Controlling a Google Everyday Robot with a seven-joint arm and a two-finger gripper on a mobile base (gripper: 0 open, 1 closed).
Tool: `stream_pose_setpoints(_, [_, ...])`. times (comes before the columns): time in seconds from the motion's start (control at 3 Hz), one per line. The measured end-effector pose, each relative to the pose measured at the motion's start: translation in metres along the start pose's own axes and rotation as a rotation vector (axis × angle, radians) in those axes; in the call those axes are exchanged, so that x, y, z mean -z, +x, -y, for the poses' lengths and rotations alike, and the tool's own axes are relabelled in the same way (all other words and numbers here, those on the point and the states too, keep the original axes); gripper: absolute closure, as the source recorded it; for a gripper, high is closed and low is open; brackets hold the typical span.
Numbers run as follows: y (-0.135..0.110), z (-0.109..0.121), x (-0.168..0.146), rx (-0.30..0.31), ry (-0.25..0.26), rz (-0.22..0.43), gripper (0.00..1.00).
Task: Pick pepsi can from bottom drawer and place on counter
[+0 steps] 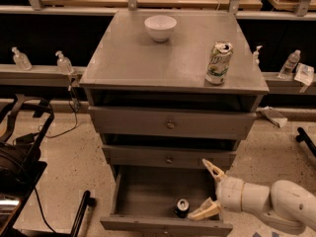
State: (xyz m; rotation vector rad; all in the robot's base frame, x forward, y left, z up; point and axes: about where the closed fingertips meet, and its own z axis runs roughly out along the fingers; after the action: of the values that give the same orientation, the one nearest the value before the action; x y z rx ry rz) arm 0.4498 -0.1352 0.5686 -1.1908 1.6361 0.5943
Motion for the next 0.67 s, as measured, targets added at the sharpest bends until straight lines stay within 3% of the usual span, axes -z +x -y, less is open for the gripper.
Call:
stream_pose_setpoints(0.33, [0.049,0.011,-0.031,0.058,0.043,0.049,0.0])
stream_pose_setpoints(0.67, [0.082,-0.007,-0.057,0.01,0.034,0.098,0.0])
